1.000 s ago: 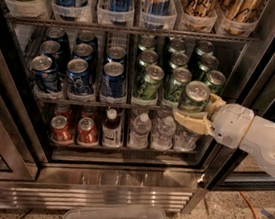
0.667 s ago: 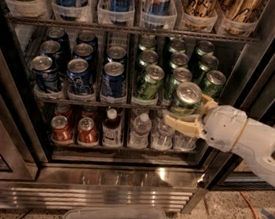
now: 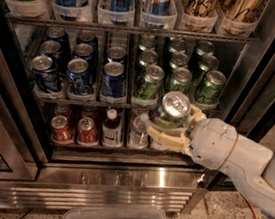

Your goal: Pick green can from middle shelf of fridge

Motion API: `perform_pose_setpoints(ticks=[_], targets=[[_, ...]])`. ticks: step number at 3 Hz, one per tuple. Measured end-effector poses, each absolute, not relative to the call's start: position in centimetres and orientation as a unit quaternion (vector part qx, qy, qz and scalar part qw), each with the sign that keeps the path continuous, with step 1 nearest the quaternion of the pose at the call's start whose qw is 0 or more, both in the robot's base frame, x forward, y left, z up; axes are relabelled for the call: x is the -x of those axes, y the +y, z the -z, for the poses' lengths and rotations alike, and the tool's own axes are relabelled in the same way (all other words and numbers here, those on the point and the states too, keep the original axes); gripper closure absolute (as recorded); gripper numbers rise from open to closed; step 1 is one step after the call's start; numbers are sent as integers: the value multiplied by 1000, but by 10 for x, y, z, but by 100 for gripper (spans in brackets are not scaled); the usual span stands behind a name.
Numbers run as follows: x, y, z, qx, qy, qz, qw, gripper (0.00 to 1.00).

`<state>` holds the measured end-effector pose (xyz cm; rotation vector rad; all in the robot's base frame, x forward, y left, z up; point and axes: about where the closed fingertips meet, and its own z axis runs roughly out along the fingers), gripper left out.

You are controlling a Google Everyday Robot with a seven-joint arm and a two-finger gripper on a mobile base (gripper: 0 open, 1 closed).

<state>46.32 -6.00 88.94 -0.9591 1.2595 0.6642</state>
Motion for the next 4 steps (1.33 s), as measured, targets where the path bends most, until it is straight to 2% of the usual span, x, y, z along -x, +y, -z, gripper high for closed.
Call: perform_pose_setpoints(ticks=[1, 4], targets=[[-440, -42, -897, 450, 541, -314, 637, 100], [-390, -26, -904, 494, 552, -458, 492, 100]])
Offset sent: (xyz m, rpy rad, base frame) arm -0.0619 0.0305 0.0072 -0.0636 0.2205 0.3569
